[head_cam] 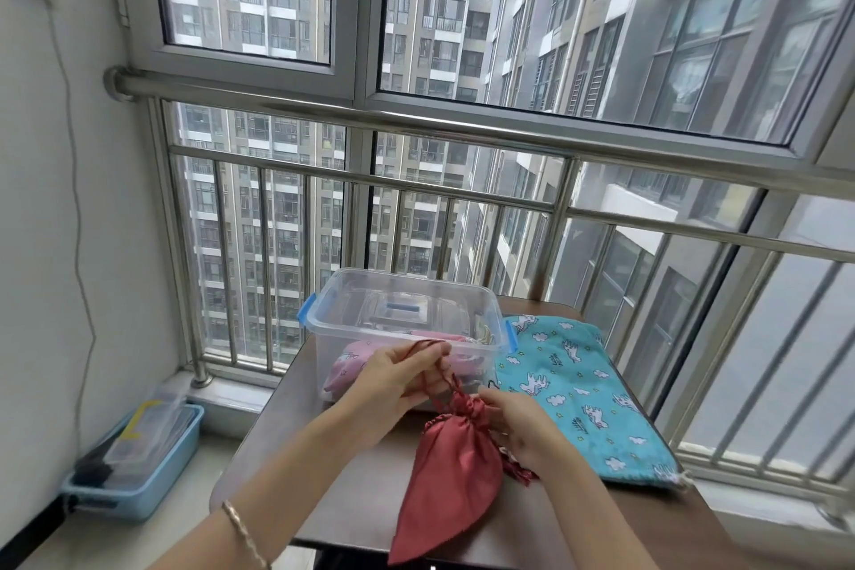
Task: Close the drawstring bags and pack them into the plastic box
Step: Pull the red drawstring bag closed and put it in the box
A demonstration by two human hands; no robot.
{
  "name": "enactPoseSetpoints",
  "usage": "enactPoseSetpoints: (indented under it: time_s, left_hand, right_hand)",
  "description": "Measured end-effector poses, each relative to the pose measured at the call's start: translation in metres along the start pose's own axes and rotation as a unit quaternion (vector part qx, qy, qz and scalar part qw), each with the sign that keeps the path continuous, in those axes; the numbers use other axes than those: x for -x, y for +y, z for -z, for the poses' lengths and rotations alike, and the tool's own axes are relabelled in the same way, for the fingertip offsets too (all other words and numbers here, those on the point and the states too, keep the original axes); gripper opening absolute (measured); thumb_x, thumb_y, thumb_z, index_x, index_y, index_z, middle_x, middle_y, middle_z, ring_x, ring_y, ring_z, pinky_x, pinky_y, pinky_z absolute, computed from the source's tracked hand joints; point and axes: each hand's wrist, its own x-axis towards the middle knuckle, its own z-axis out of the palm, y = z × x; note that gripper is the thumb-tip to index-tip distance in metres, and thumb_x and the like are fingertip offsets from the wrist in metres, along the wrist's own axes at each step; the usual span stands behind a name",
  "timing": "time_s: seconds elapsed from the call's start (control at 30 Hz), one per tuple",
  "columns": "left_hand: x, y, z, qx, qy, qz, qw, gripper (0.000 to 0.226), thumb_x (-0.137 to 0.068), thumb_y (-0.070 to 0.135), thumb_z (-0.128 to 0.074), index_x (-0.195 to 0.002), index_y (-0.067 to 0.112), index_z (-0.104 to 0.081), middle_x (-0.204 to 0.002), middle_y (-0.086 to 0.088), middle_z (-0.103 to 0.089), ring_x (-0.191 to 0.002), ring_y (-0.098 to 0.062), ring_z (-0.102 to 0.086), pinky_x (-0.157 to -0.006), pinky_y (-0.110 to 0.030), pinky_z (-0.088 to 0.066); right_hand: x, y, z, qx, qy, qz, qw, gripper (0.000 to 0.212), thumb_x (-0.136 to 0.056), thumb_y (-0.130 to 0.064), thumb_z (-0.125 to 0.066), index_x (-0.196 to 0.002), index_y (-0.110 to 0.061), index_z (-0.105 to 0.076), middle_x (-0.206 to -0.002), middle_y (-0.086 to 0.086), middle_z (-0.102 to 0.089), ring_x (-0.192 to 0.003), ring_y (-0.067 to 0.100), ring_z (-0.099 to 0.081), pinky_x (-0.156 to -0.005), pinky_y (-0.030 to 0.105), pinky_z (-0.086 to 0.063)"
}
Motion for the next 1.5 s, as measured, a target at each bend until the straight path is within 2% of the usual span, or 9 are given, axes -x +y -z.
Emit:
enactPoseSetpoints:
  time_s: [0.2, 0.43, 0.77, 0.9, 1.0, 1.1, 1.17, 1.27, 1.5]
  left_hand:
    - [0.004, -0.013, 0.017, 0.01, 0.114, 0.044, 0.992, 0.024, -0.098, 0.021, -0.05, -0.092, 0.006, -0.069, -0.068, -0.004, -0.066, -0.064, -0.012, -0.065, -0.047, -0.017, -0.047]
    - [0.014, -0.023, 0.032, 0.051, 0.231, 0.031, 0.971, 0.029, -0.1, 0.021, -0.046, -0.08, 0.009, -0.063, -0.067, -0.003, -0.071, -0.062, -0.009, -0.07, -0.053, -0.02, -0.048]
    - [0.017, -0.031, 0.042, 0.066, 0.297, -0.016, 0.953, 0.03, -0.101, 0.015, -0.044, -0.075, 0.008, -0.057, -0.071, -0.009, -0.061, -0.055, -0.011, -0.065, -0.042, -0.019, -0.046]
    - [0.012, -0.008, 0.032, -0.07, 0.197, -0.046, 0.977, 0.029, -0.099, 0.011, -0.045, -0.074, 0.006, -0.06, -0.074, -0.01, -0.068, -0.068, -0.016, -0.067, -0.058, -0.024, -0.052]
    - [0.0, 0.014, 0.016, -0.161, 0.099, -0.066, 0.98, 0.028, -0.098, 0.013, -0.048, -0.075, 0.005, -0.062, -0.079, -0.011, -0.071, -0.074, -0.02, -0.07, -0.072, -0.033, -0.054]
    - [-0.016, 0.025, -0.01, -0.203, 0.023, -0.045, 0.978, 0.026, -0.1, 0.014, -0.046, -0.082, 0.005, -0.062, -0.079, -0.008, -0.069, -0.069, -0.016, -0.07, -0.064, -0.024, -0.055]
    - [-0.025, 0.027, -0.026, -0.221, -0.003, -0.02, 0.975, 0.025, -0.1, 0.015, -0.046, -0.083, 0.007, -0.063, -0.081, -0.006, -0.069, -0.069, -0.014, -0.069, -0.061, -0.021, -0.054]
    - [-0.039, 0.024, -0.039, -0.236, -0.015, -0.016, 0.971, 0.021, -0.1, 0.016, -0.046, -0.091, 0.006, -0.063, -0.087, -0.007, -0.071, -0.072, -0.013, -0.069, -0.067, -0.023, -0.054]
    - [-0.055, 0.016, -0.058, -0.226, -0.038, 0.021, 0.973, 0.02, -0.098, 0.005, -0.045, -0.105, 0.001, -0.063, -0.094, -0.015, -0.068, -0.072, -0.019, -0.068, -0.064, -0.025, -0.057]
  right_hand:
    - [0.006, 0.002, 0.016, -0.331, -0.037, -0.031, 0.942, 0.021, -0.095, -0.015, -0.051, -0.092, -0.005, -0.069, -0.07, 0.007, -0.07, -0.068, 0.017, -0.056, -0.064, 0.025, -0.039]
    - [0.001, 0.01, 0.029, -0.401, 0.0, -0.046, 0.915, 0.017, -0.094, -0.013, -0.052, -0.08, -0.011, -0.061, -0.072, 0.009, -0.074, -0.073, 0.019, -0.064, -0.072, 0.026, -0.043]
    - [0.007, 0.006, 0.02, -0.305, 0.053, 0.07, 0.948, 0.034, -0.102, -0.02, -0.043, -0.071, -0.01, -0.051, -0.067, 0.007, -0.061, -0.067, 0.021, -0.055, -0.066, 0.03, -0.045]
    - [0.014, -0.005, 0.02, 0.062, 0.044, 0.203, 0.976, 0.032, -0.097, -0.029, -0.055, -0.083, -0.005, -0.071, -0.048, -0.009, -0.039, -0.043, 0.004, -0.039, -0.045, 0.017, -0.034]
    - [0.02, -0.02, 0.016, 0.301, -0.012, 0.243, 0.922, 0.033, -0.087, -0.031, -0.068, -0.066, -0.006, -0.065, -0.047, -0.011, -0.038, -0.042, 0.004, -0.034, -0.045, 0.017, -0.031]
    - [0.022, -0.028, 0.003, 0.45, -0.09, 0.223, 0.86, 0.03, -0.084, -0.019, -0.064, -0.057, -0.008, -0.056, -0.05, -0.008, -0.045, -0.048, 0.008, -0.037, -0.057, 0.029, -0.036]
    - [0.02, -0.031, -0.005, 0.463, -0.094, 0.187, 0.861, 0.022, -0.081, -0.022, -0.061, -0.071, -0.005, -0.07, -0.069, 0.001, -0.069, -0.06, 0.015, -0.055, -0.069, 0.034, -0.049]
    - [0.03, -0.035, -0.01, 0.432, -0.123, 0.122, 0.885, 0.034, -0.085, -0.018, -0.046, -0.094, -0.009, -0.078, -0.099, -0.002, -0.075, -0.088, 0.006, -0.065, -0.082, 0.018, -0.047]
    - [0.034, -0.032, 0.002, 0.212, -0.161, 0.133, 0.955, 0.044, -0.084, -0.022, -0.036, -0.093, -0.006, -0.076, -0.101, 0.008, -0.075, -0.093, 0.018, -0.066, -0.075, 0.021, -0.048]
